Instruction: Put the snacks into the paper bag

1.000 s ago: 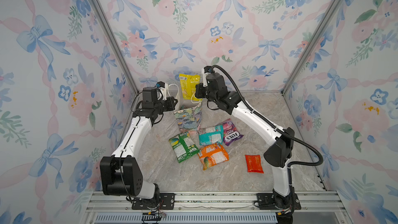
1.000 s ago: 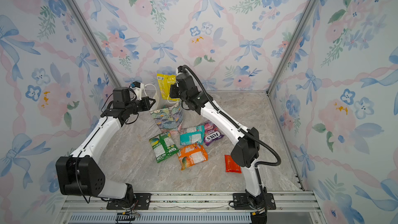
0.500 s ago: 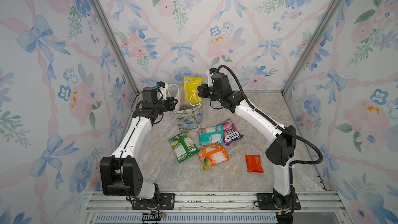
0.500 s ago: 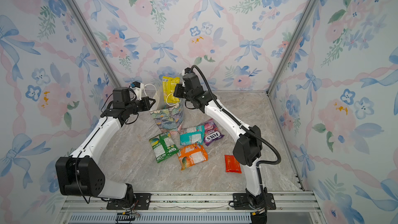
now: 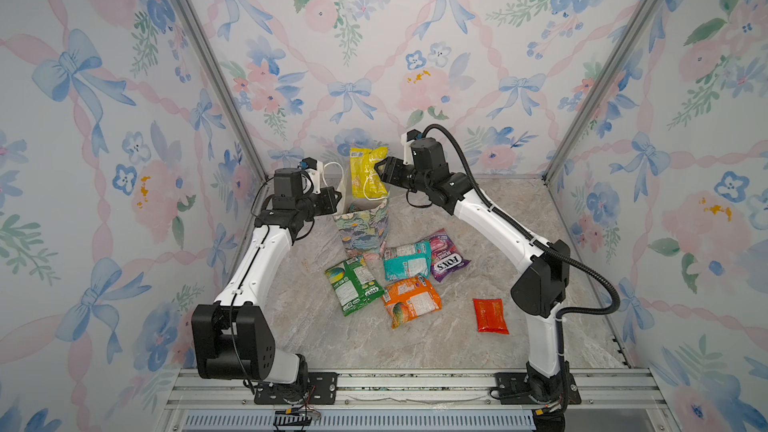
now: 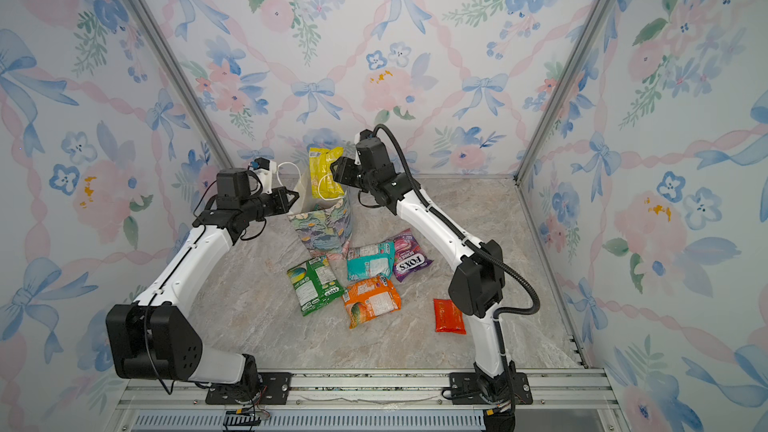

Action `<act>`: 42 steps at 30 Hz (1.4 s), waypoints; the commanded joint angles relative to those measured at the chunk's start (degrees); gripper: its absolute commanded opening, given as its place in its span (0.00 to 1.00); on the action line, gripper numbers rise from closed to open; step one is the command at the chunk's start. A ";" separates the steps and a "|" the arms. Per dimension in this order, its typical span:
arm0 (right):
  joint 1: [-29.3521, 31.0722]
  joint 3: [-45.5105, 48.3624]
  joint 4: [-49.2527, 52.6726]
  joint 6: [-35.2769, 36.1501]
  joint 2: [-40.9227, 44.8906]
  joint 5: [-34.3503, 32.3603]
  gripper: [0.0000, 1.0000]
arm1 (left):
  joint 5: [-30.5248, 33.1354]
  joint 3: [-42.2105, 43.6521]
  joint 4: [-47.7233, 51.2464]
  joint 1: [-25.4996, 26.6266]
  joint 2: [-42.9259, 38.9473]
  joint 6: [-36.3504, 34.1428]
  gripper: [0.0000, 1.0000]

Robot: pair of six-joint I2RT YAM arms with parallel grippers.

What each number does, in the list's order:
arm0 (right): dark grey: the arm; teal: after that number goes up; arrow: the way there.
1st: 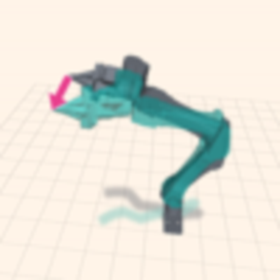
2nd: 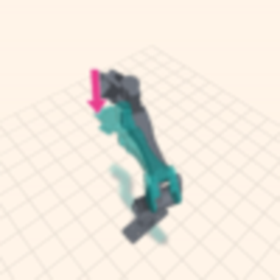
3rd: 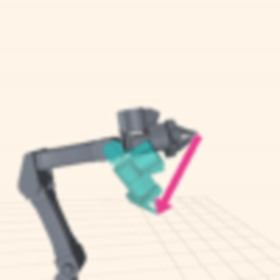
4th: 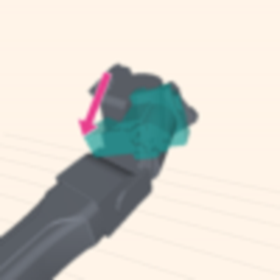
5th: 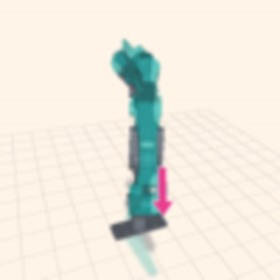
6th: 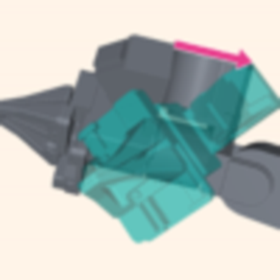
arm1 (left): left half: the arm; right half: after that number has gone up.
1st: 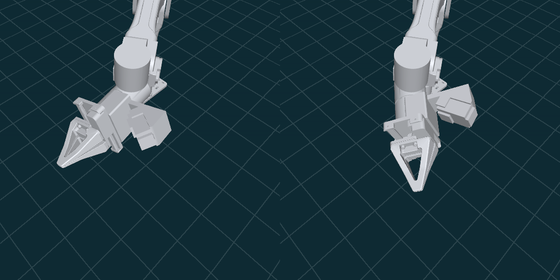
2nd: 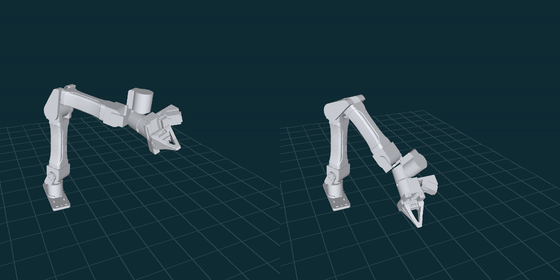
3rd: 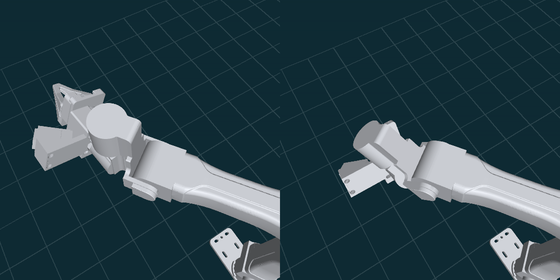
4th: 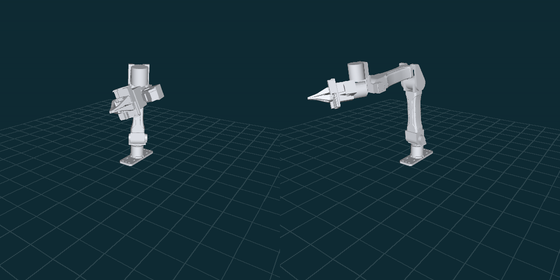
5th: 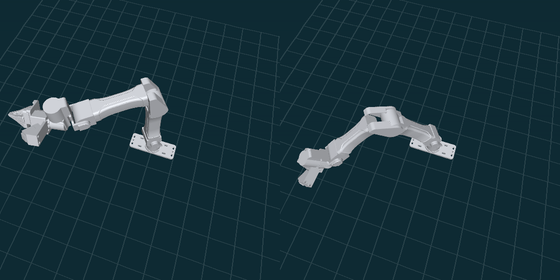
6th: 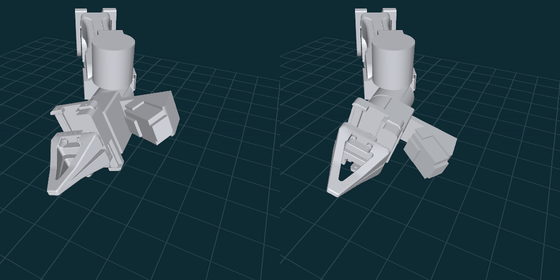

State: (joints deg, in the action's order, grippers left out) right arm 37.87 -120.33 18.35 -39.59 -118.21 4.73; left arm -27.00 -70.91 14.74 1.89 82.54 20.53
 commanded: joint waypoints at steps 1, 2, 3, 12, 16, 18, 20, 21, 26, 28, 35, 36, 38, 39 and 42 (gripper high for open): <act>-1.04 -0.89 -0.65 0.77 1.67 0.43 0.68 | -0.29 0.33 -0.17 -0.40 -1.60 -1.38 0.00; -1.13 -0.57 -0.93 1.11 2.20 0.05 0.71 | -0.33 0.30 -0.25 -0.40 -1.56 -1.38 0.00; -1.21 -0.38 -0.98 1.56 2.53 -0.28 0.72 | -0.33 0.34 -0.26 -0.40 -1.51 -1.37 0.00; -1.22 -6.66 3.93 10.32 1.42 -0.37 0.68 | -0.33 0.43 -0.20 -0.40 -1.24 -1.37 0.00; -1.22 -15.50 9.29 13.31 -3.19 0.67 0.68 | -0.33 0.43 -0.21 -0.43 -1.24 -1.37 0.00; -1.26 -21.06 12.33 15.08 -6.26 1.12 0.68 | -0.33 0.39 -0.21 -0.40 -1.29 -1.37 0.00; -1.28 -27.66 15.87 16.78 -9.77 1.24 0.68 | -0.33 0.36 -0.16 -0.40 -1.24 -1.50 0.00; -1.35 -31.12 17.90 17.62 -11.86 1.63 0.67 | -0.28 0.43 -0.19 -0.40 -1.24 -1.46 0.00; -1.58 -35.55 19.31 19.32 -15.82 2.30 0.66 | -0.33 0.38 -0.22 -0.40 -1.16 -1.46 0.00; -1.57 -34.26 18.14 19.95 -15.94 2.00 0.66 | -0.33 0.43 -0.18 -0.39 -1.05 -1.47 0.00; -1.51 -33.67 15.40 21.86 -17.22 4.20 0.61 | -0.42 0.43 -0.23 -0.48 -0.99 -1.55 0.00; -1.47 -33.73 14.93 22.15 -17.44 4.65 0.60 | -0.42 0.43 -0.24 -0.48 -0.98 -1.55 0.00; -0.88 -34.15 14.36 23.36 -17.83 4.80 0.59 | -0.25 0.40 -0.17 -0.50 -0.89 -1.62 0.00; -0.54 -34.38 14.15 24.23 -18.16 4.55 0.58 | -0.16 0.50 -0.16 -0.48 -0.82 -1.64 0.00; -0.08 -34.90 13.64 24.68 -18.89 4.14 0.53 | -0.24 0.43 -0.16 -0.53 -0.60 -1.64 0.00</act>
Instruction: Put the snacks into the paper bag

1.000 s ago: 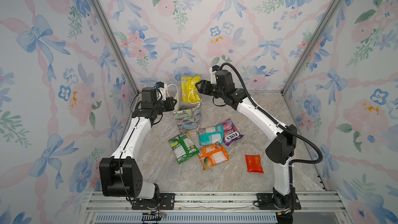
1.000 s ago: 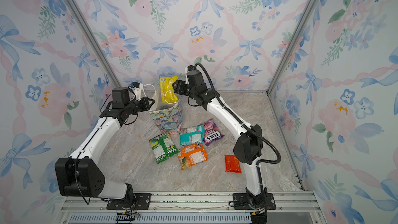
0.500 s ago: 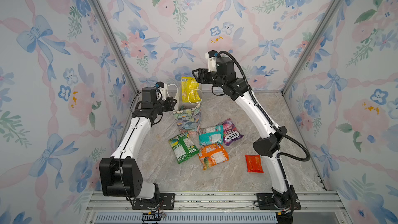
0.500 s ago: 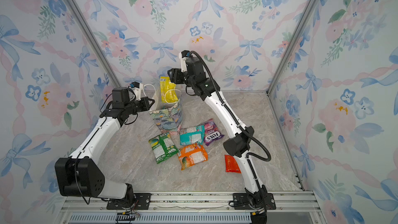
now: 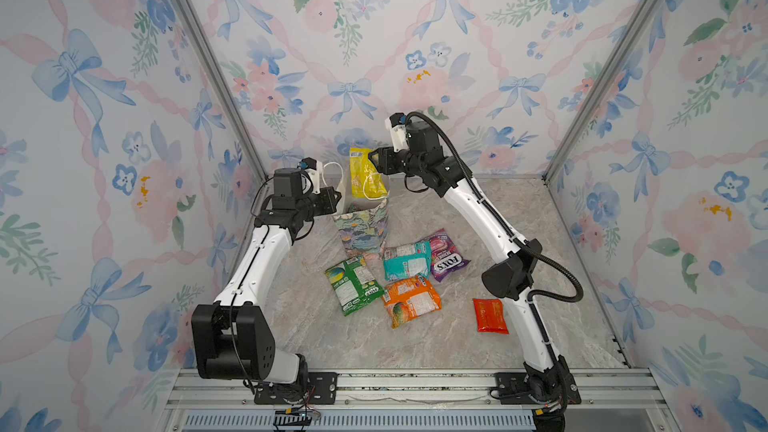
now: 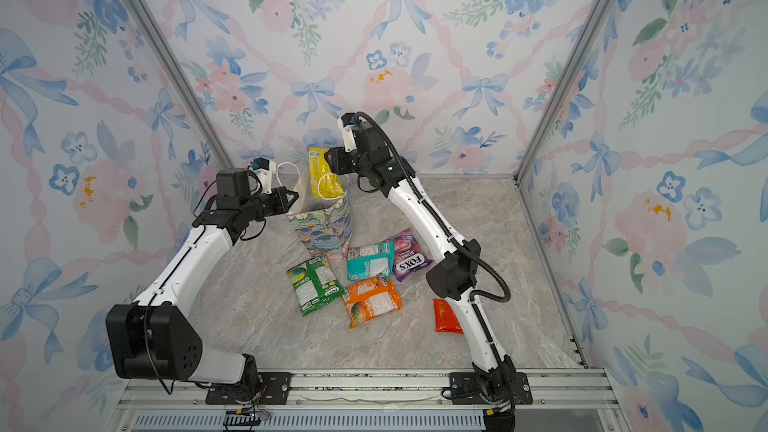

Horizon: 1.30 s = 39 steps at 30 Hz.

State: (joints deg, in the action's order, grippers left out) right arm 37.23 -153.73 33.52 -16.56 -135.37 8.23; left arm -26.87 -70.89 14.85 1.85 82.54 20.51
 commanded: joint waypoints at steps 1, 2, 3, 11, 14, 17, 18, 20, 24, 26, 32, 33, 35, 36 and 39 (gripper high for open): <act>0.57 -1.51 -1.80 1.41 -1.95 0.71 0.51 | -0.46 0.40 -0.21 -0.40 -0.54 -1.62 0.00; 0.56 -1.56 -2.02 1.31 -2.08 0.75 0.49 | -0.59 0.28 -0.26 -0.48 -0.58 -1.62 0.00; 0.53 -1.62 -2.15 1.26 -2.17 0.91 0.47 | -0.64 0.26 -0.23 -0.44 -0.64 -1.68 0.00; 0.10 -1.06 -5.58 -3.81 -1.68 5.92 0.08 | -0.71 0.31 -0.29 -0.69 -1.13 -1.79 0.00; -0.69 2.02 -10.62 -9.04 -0.07 10.15 0.00 | -0.72 0.34 -0.18 -0.71 -1.26 -1.79 0.00; -1.12 4.05 -13.86 -12.11 1.15 12.48 0.00 | -0.81 0.38 -0.24 -0.77 -1.24 -1.79 0.00; -1.12 4.12 -14.44 -12.78 1.23 13.45 0.00 | -0.88 0.32 -0.26 -0.79 -1.24 -1.80 0.00; -1.11 4.11 -14.87 -13.88 1.42 14.79 0.00 | -1.05 0.24 -0.25 -0.95 -1.24 -1.71 0.00; -1.11 6.00 -16.32 -16.00 2.29 16.61 0.00 | -1.25 0.24 -0.21 -0.97 -1.33 -1.70 0.00; -1.20 7.87 -17.65 -17.11 3.14 17.29 0.00 | -1.17 0.29 -0.26 -0.97 -1.46 -1.70 0.00; -1.36 14.89 -22.01 -18.86 6.75 18.31 0.00 | -1.16 0.29 -0.25 -1.08 -1.42 -1.70 0.00; -1.37 16.49 -23.14 -18.86 7.48 18.00 0.00 | -1.16 0.21 -0.22 -1.06 -1.51 -1.70 0.00; -1.46 18.93 -24.88 -20.60 8.38 17.24 0.00 | -1.16 0.23 -0.19 -1.06 -1.51 -1.70 0.00; -1.34 19.49 -25.38 -20.55 8.51 16.84 0.00 | -1.24 0.21 -0.22 -1.06 -1.60 -1.70 0.00; -1.29 17.92 -25.35 -20.08 7.06 15.87 0.00 | -1.25 0.23 -0.27 -1.12 -1.62 -1.66 0.00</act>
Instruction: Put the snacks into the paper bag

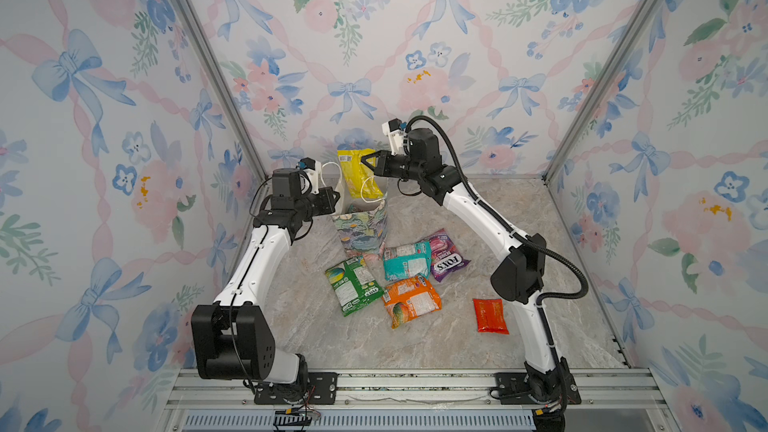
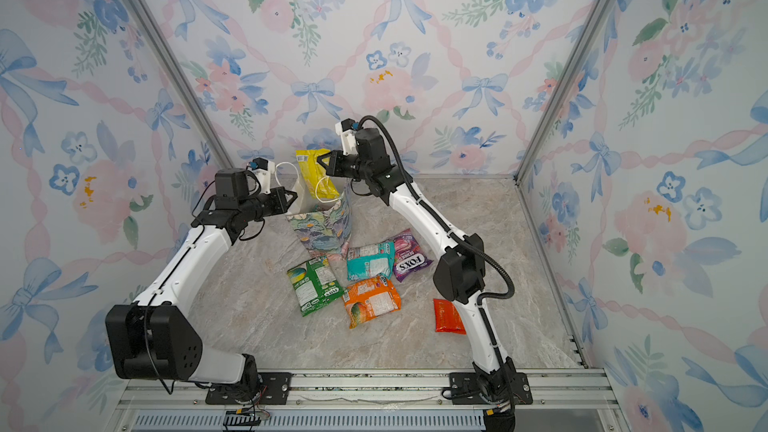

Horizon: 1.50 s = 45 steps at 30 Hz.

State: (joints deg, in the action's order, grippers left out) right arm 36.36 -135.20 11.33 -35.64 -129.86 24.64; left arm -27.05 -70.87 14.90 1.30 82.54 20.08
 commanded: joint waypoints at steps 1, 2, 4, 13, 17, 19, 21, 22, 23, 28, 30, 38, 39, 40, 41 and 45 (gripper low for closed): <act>-0.36 -1.87 -2.76 -0.85 0.60 -0.64 0.00 | -1.08 0.19 -0.30 -0.59 -1.51 -1.18 0.00; -0.28 -2.97 -2.40 -0.75 -0.13 -0.73 0.00 | -1.08 0.21 -0.28 -0.59 -1.51 -1.18 0.00; -0.06 -4.13 -2.19 -0.49 -1.16 -1.75 0.00 | -0.99 0.21 -0.22 -0.60 -1.51 -1.18 0.00; -0.16 -8.07 -0.47 5.38 -2.78 -4.22 0.00 | -1.10 0.17 -0.30 -0.60 -1.24 -1.18 0.00; -0.02 -6.49 -0.59 6.56 -2.80 -3.36 0.00 | -1.00 0.20 -0.22 -0.64 -1.25 -1.21 0.00; -0.02 -4.70 -0.98 6.18 -2.17 -2.84 0.00 | -1.08 0.21 -0.26 -0.63 -1.20 -1.20 0.00; 0.03 -2.17 -2.09 5.92 -0.93 -2.64 0.00 | -1.16 0.12 -0.20 -0.73 -1.16 -1.19 0.00; 0.09 -0.27 -3.14 5.68 0.01 -2.79 0.00 | -1.16 0.12 -0.19 -0.71 -1.16 -1.18 0.00; 0.20 1.26 -4.17 5.35 0.69 -2.85 0.00 | -1.16 0.19 -0.23 -0.68 -1.20 -1.18 0.00; 0.38 5.85 -6.30 4.15 2.37 -1.94 0.00 | -1.34 0.08 -0.31 -0.75 -1.16 -1.18 0.00; 0.34 7.19 -7.24 3.30 2.83 -1.51 0.00 | -1.25 0.05 -0.30 -0.73 -1.16 -1.17 0.00; 0.32 9.71 -6.95 2.66 5.12 -0.34 0.00 | -1.25 0.11 -0.34 -0.77 -1.24 -1.08 0.00; 0.36 9.90 -6.55 2.66 5.50 -0.44 0.03 | -1.25 0.11 -0.25 -0.78 -1.25 -1.05 0.00; 0.29 10.19 -6.24 2.83 5.85 -0.61 0.13 | -1.25 0.07 -0.25 -0.77 -1.33 -1.09 0.00; 0.29 10.53 -6.17 2.98 6.18 -0.85 0.25 | -1.25 0.05 -0.29 -0.73 -1.34 -1.07 0.00; -0.13 11.78 -5.36 3.90 8.08 -3.49 0.72 | -1.25 0.06 -0.26 -0.82 -1.47 -1.09 0.00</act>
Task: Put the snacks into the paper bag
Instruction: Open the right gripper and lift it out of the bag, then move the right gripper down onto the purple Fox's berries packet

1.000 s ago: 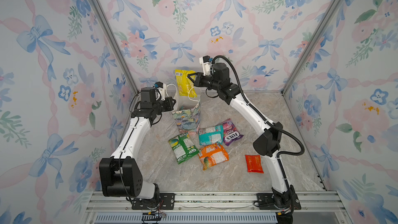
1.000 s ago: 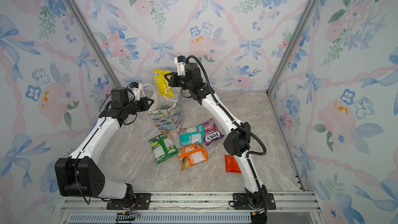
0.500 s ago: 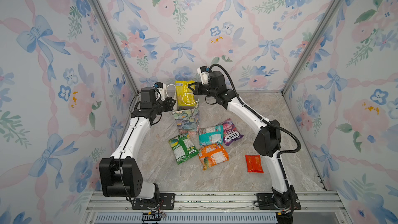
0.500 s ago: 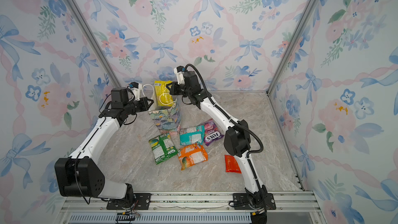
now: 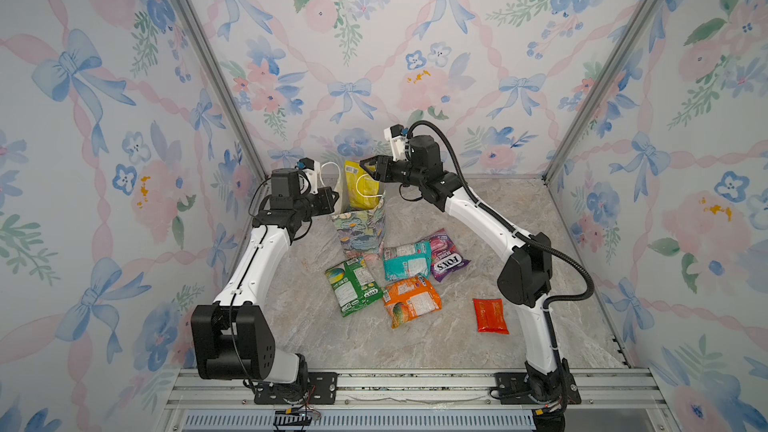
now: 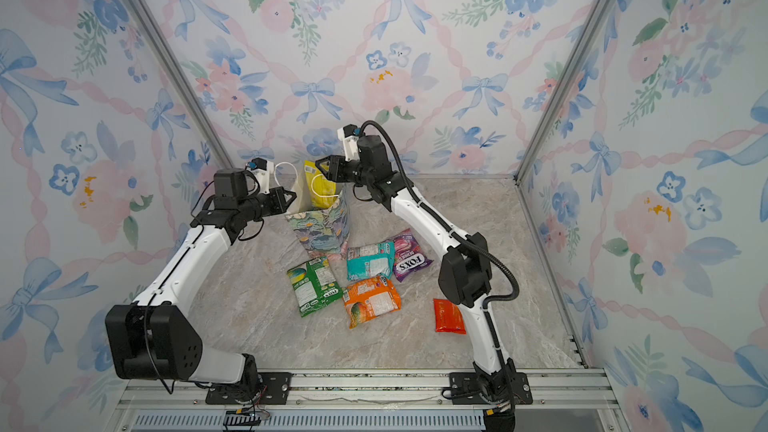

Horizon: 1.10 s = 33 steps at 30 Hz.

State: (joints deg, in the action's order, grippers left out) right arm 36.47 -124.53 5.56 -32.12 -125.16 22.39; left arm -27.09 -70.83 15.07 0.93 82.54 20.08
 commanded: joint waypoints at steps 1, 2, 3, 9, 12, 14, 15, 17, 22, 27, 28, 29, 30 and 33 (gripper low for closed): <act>-0.47 1.30 0.57 0.50 3.84 -1.74 0.78 | -1.13 0.15 -0.45 -0.39 -1.48 -1.18 0.00; -0.67 1.31 0.72 0.49 4.22 -2.21 0.81 | -1.17 0.10 -0.42 -0.38 -1.50 -1.14 0.00; -0.91 1.22 0.89 0.61 4.70 -2.68 0.83 | -1.12 0.11 -0.48 -0.45 -1.48 -1.19 0.00; -1.71 0.69 4.93 2.98 8.13 -6.99 0.90 | -1.17 0.12 -0.44 -0.40 -1.45 -1.18 0.00; -2.77 1.58 7.82 3.82 10.56 -9.65 0.93 | -1.12 0.14 -0.49 -0.40 -1.45 -1.18 0.00; -3.77 4.02 9.09 3.84 13.06 -11.04 0.95 | -1.17 0.12 -0.40 -0.40 -1.42 -1.18 0.00; -4.32 5.86 9.97 3.90 14.55 -11.94 0.96 | -1.12 0.16 -0.48 -0.42 -1.48 -1.18 0.00; -5.64 10.09 11.14 4.24 17.65 -12.91 0.96 | -1.04 0.15 -0.46 -0.42 -1.52 -1.18 0.00; -8.44 26.03 12.19 4.06 28.37 -13.52 0.96 | -0.62 0.24 -0.47 -0.40 -1.80 -1.34 0.00; -8.78 47.12 16.33 4.23 41.14 -16.27 0.96 | 0.29 0.39 -0.43 -0.40 -2.20 -1.62 0.00; -8.71 50.47 17.29 3.70 43.17 -16.72 0.96 | 0.36 0.42 -0.42 -0.41 -2.21 -1.70 0.00; -8.56 54.28 18.28 2.87 45.50 -17.06 0.95 | 0.46 0.41 -0.45 -0.40 -2.40 -1.78 0.00; -8.29 58.07 18.87 1.85 47.75 -17.21 0.95 | 0.55 0.43 -0.33 -0.40 -2.47 -1.87 0.00; -7.70 67.95 18.66 -3.09 53.43 -17.51 0.93 | 0.86 0.43 -0.40 -0.40 -2.71 -1.97 0.00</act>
State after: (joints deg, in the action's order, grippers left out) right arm 27.92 -63.00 21.50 -30.72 -75.70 6.33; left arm -26.61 -70.70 15.16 0.93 82.00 19.51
